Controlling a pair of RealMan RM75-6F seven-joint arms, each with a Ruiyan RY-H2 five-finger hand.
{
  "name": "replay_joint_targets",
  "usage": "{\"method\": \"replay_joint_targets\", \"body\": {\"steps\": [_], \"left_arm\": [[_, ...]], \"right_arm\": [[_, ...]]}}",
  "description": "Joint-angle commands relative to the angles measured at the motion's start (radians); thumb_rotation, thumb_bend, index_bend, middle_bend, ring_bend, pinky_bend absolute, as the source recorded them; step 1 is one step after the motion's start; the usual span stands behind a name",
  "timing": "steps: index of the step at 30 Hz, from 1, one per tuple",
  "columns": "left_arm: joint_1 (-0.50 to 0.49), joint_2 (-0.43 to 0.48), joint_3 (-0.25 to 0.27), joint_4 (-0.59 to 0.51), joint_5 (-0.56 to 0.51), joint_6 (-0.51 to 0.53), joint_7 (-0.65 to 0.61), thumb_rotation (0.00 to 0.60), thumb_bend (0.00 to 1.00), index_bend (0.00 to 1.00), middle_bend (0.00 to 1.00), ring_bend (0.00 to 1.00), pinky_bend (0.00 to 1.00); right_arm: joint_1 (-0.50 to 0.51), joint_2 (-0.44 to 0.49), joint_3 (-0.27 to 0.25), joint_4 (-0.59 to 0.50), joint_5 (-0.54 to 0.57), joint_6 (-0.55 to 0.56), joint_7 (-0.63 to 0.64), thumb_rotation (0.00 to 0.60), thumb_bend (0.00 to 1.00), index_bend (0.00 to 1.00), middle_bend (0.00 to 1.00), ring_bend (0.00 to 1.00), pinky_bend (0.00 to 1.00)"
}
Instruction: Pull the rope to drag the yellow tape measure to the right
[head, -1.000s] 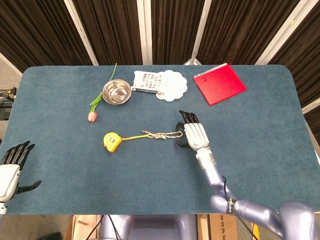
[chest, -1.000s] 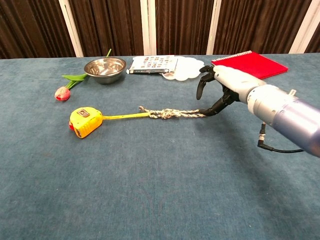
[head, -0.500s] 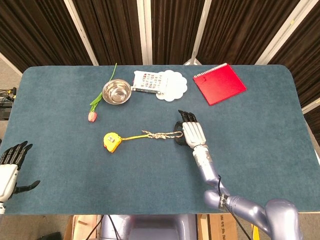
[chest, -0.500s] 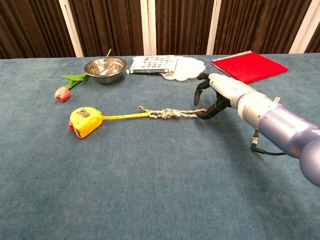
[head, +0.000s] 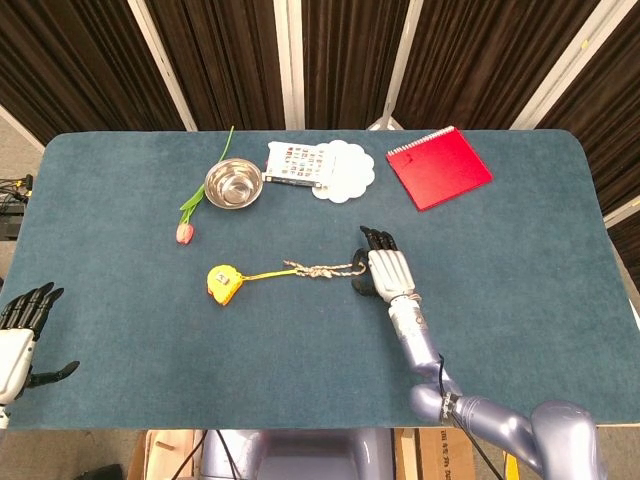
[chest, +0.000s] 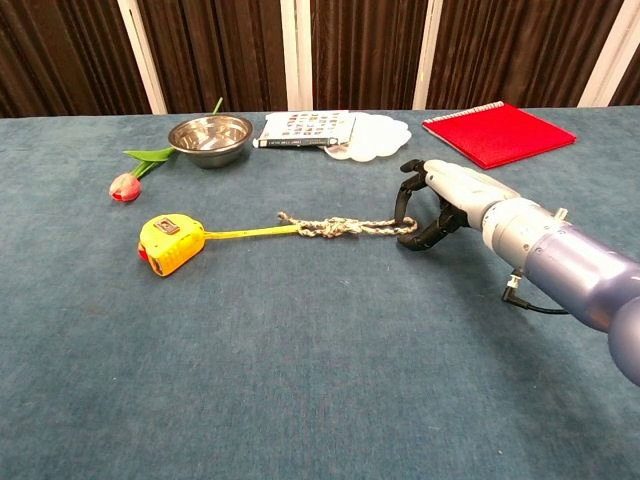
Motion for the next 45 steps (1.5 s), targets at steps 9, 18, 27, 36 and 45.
{"method": "replay_joint_targets", "body": {"steps": [9,18,27,36,45], "left_arm": [[-0.002,0.000,-0.001,0.000,-0.006,-0.006,-0.003,0.600,0.00,0.00,0.00,0.00,0.00],[-0.003,0.001,-0.002,0.000,-0.010,-0.009,-0.007,0.600,0.00,0.00,0.00,0.00,0.00],[-0.003,0.002,-0.002,-0.001,-0.011,-0.011,-0.006,0.600,0.00,0.00,0.00,0.00,0.00],[-0.004,0.002,-0.001,-0.002,-0.012,-0.013,-0.007,0.600,0.00,0.00,0.00,0.00,0.00],[-0.003,0.003,0.000,-0.002,-0.009,-0.013,-0.010,0.600,0.00,0.00,0.00,0.00,0.00]], "right_arm": [[0.010,-0.015,0.005,0.019,0.003,-0.005,-0.001,0.600,0.36,0.55,0.09,0.00,0.00],[0.017,-0.027,0.010,0.039,0.007,-0.009,0.001,0.600,0.36,0.55,0.09,0.00,0.00],[0.018,-0.036,0.014,0.059,0.021,-0.020,-0.002,0.600,0.40,0.57,0.10,0.00,0.00],[0.014,-0.026,0.015,0.034,0.019,-0.012,-0.006,0.600,0.45,0.61,0.10,0.00,0.00],[-0.013,0.039,0.084,-0.137,0.122,-0.015,0.001,0.600,0.45,0.61,0.11,0.00,0.00]]}}
